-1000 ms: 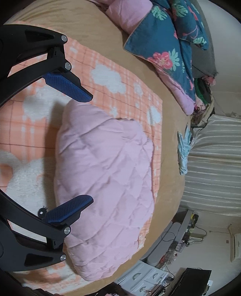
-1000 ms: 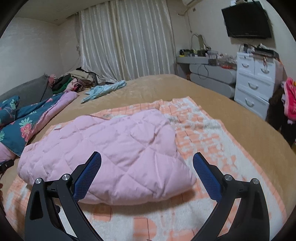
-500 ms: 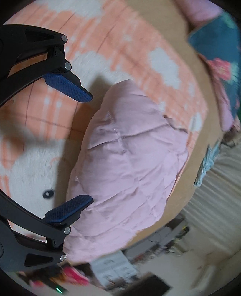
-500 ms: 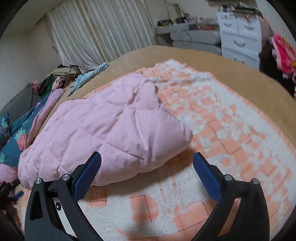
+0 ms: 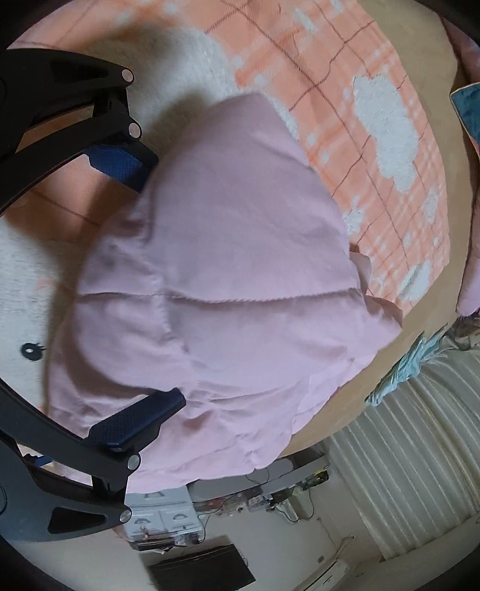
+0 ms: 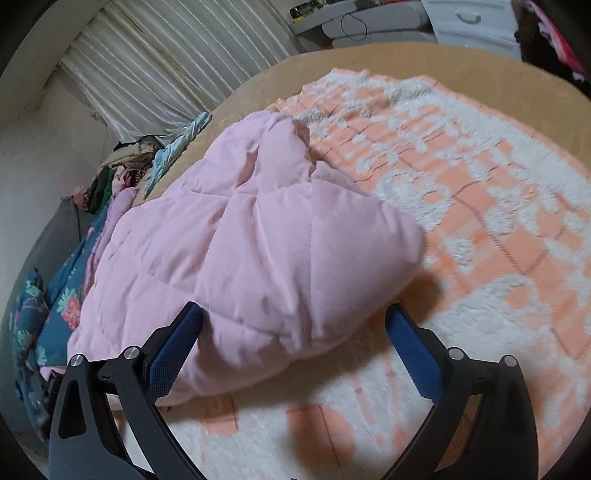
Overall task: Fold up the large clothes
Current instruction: 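Grasp the bundle side with both grippers and fold it over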
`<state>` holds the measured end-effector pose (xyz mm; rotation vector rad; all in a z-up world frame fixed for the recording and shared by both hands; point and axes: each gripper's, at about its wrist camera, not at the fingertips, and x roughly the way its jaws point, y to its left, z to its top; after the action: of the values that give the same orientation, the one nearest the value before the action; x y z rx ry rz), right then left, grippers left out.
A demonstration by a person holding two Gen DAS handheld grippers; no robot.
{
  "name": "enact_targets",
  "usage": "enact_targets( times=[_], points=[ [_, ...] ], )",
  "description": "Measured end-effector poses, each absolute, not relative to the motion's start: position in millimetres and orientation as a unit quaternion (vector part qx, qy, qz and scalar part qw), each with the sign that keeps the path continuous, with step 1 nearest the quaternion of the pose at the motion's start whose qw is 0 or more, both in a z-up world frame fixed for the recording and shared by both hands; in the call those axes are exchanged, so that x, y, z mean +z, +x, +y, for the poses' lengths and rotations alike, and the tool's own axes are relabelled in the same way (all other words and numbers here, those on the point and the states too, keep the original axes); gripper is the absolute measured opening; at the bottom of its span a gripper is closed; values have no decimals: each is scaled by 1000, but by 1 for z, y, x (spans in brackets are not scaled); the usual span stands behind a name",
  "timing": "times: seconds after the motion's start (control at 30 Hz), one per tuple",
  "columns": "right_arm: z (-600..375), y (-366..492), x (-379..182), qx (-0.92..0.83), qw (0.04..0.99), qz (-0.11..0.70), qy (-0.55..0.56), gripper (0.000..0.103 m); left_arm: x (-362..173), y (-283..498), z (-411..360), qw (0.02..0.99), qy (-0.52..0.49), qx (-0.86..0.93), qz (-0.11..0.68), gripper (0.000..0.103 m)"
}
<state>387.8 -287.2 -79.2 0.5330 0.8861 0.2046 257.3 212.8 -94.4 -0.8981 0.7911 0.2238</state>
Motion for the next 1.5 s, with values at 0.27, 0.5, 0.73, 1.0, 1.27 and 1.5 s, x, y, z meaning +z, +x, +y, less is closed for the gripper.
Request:
enact_targets(
  times=[0.27,0.5,0.73,1.0,1.27,1.5],
  points=[
    [-289,417,-104,127,827,438,329,99,-111,271,216,822,-433,93,358,95],
    [-282,430,-105,144,833,421,327,89,-111,281,218,829,-428,88,349,95],
    [-266,426,-80,186,861,384,277,40,-82,281,201,869,-355,91,331,52],
    [-245,410,-46,200,898,351,173,31,-46,273,184,896,-286,97,327,32],
    [-230,373,0,233,926,282,98,27,-3,250,170,917,-245,86,303,29],
    [-229,337,13,246,930,266,67,26,17,227,168,925,-224,85,295,29]
  ],
)
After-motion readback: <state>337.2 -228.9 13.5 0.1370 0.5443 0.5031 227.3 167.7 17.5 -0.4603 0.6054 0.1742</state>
